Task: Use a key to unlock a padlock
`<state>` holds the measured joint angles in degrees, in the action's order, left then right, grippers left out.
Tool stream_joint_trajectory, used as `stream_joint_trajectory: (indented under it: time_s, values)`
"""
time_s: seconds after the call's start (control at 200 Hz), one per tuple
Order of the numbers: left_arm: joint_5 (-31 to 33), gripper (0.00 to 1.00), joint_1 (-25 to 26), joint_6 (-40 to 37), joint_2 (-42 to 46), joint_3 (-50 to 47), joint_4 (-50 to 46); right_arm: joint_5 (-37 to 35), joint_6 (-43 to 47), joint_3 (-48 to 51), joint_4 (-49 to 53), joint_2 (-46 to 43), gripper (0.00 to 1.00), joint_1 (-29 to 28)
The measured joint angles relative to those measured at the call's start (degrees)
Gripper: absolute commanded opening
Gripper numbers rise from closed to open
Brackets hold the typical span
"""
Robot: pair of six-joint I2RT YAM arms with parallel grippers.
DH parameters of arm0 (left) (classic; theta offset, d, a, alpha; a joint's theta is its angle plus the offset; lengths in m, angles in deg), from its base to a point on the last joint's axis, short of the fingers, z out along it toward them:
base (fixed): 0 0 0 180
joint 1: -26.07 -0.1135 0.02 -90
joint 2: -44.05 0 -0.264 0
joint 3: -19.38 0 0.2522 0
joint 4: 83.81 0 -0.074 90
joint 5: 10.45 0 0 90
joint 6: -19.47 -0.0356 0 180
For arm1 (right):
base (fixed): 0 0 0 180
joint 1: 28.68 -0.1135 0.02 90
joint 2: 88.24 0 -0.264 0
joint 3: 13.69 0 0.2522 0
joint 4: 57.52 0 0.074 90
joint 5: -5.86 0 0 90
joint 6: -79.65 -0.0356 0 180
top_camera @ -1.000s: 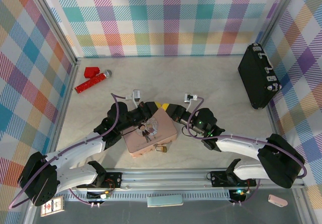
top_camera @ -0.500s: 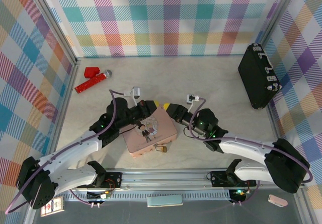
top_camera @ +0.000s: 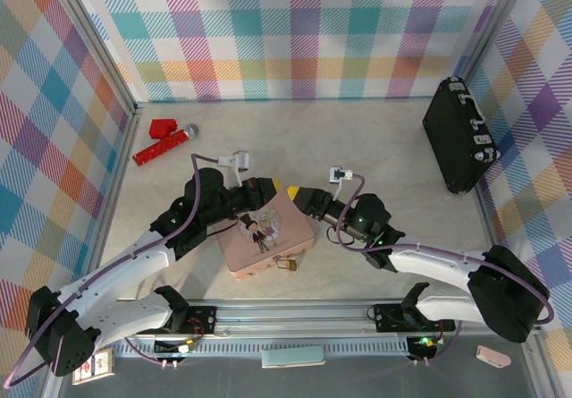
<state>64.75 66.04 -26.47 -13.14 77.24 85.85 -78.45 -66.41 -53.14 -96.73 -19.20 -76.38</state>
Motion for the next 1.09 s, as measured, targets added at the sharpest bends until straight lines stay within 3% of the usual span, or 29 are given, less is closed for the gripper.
stream_joint_trajectory:
  time_s: [0.365,1.095]
  values:
    - [-2.6,0.0,0.0,1.9,-1.2,0.0,3.3,5.9,-1.5,-0.1,-4.5,4.5,0.45,0.4]
    - [-3.7,0.0,0.1,3.5,-2.3,-1.3,5.4,6.7,-2.0,-0.1,-4.9,2.1,0.28,2.0]
